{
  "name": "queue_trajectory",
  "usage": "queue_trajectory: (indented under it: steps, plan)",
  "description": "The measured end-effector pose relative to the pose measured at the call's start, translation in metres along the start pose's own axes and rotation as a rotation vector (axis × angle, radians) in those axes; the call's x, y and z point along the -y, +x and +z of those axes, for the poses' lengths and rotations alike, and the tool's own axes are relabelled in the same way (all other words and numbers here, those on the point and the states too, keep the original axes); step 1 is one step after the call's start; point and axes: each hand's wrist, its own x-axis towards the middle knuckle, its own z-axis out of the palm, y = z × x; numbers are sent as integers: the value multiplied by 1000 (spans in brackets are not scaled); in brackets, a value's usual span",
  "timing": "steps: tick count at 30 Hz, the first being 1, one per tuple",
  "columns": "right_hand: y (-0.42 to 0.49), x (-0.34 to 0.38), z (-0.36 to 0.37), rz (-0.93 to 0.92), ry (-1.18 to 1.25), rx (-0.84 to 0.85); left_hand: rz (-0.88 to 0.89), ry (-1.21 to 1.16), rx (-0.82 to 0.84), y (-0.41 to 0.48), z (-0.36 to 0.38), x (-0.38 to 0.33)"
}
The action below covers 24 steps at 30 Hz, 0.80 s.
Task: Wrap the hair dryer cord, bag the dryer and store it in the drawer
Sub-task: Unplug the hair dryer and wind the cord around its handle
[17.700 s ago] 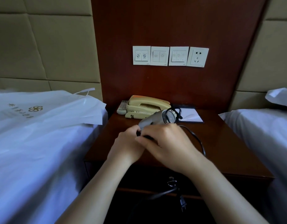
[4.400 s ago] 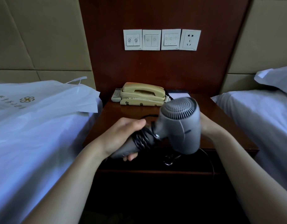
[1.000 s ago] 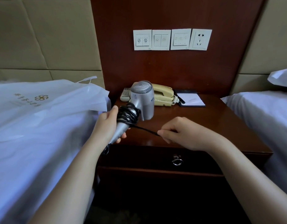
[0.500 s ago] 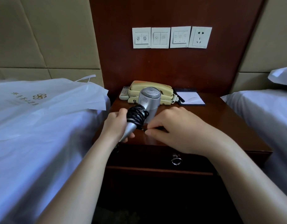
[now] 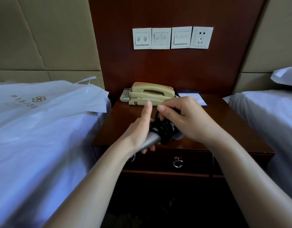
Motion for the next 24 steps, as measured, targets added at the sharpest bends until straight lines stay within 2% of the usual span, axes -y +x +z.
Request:
queue_trajectory:
  steps: [4, 7, 9, 15, 19, 21, 24]
  plan:
    - [2, -6, 9, 21, 19, 38, -59, -168, -41, 22, 5, -1]
    - [3, -10, 11, 65, 42, 63, 51, 81, 127, 4, 7, -6]
    - [2, -10, 8, 104, 23, 52, 112, 134, 190, -17, 7, -12]
    - [1, -11, -8, 165, -114, -25, 110, 261, 159, -15, 10, -16]
    - [-2, -19, -16, 225, -234, -8, 104, 313, 174, -19, 15, -19]
    - [-3, -24, -21, 212, -198, 23, 117, 321, 215, -19, 15, -20]
    - [-6, -35, -28, 211, 1, 73, 125, 322, 232, -16, 13, -19]
